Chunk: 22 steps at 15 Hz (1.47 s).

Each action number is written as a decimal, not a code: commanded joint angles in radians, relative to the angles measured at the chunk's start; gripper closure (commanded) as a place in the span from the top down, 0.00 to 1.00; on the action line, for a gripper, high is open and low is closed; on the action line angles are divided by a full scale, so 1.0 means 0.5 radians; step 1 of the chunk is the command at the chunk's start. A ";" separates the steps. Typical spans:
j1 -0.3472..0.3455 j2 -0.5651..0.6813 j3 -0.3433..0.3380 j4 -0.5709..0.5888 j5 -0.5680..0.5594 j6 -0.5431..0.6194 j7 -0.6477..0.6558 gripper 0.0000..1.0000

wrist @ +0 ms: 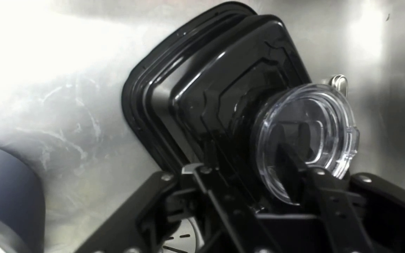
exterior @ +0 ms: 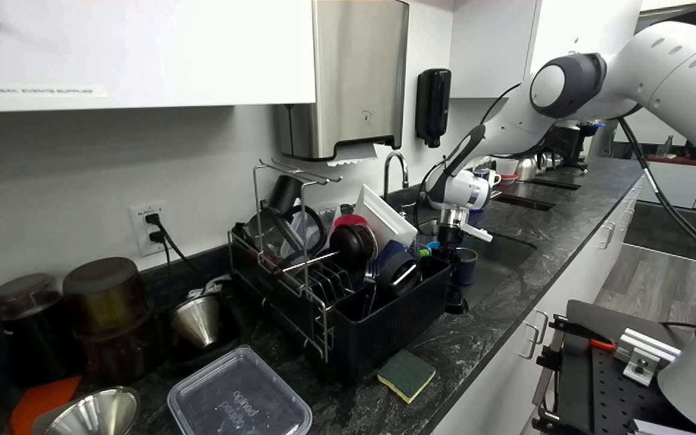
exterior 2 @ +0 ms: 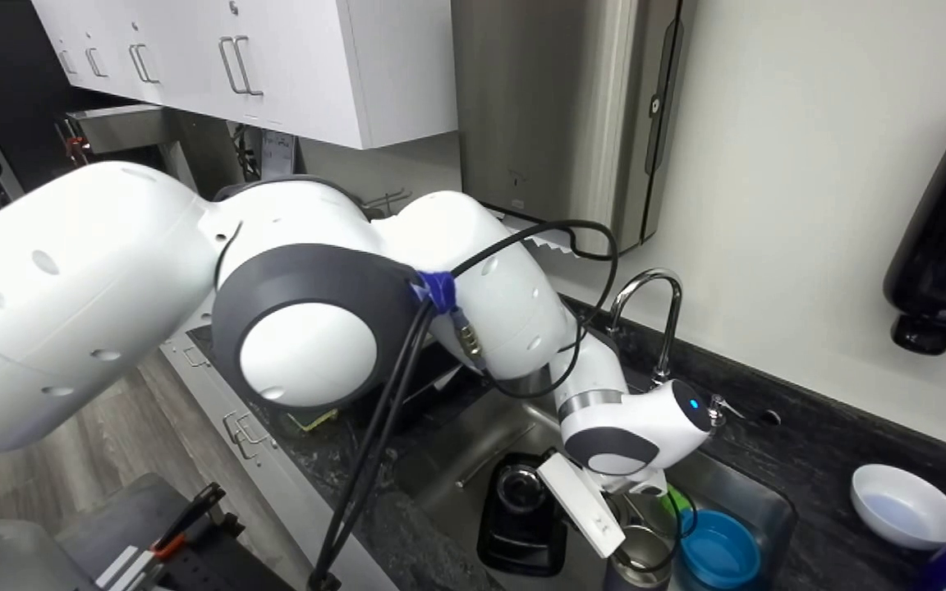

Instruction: Take the straw out of the sink and put it in the cutlery compartment, pick the lid on the tray, place it on the cup in the sink, lift the cup, drop it in the sink then move the pan in the sink to the left

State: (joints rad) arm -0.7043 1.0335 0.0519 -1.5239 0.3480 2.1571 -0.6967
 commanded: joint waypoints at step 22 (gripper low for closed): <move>-0.167 -0.132 0.018 -0.030 0.069 -0.025 -0.002 0.02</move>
State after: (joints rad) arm -0.7703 0.9947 0.0564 -1.5134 0.3659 2.1539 -0.6942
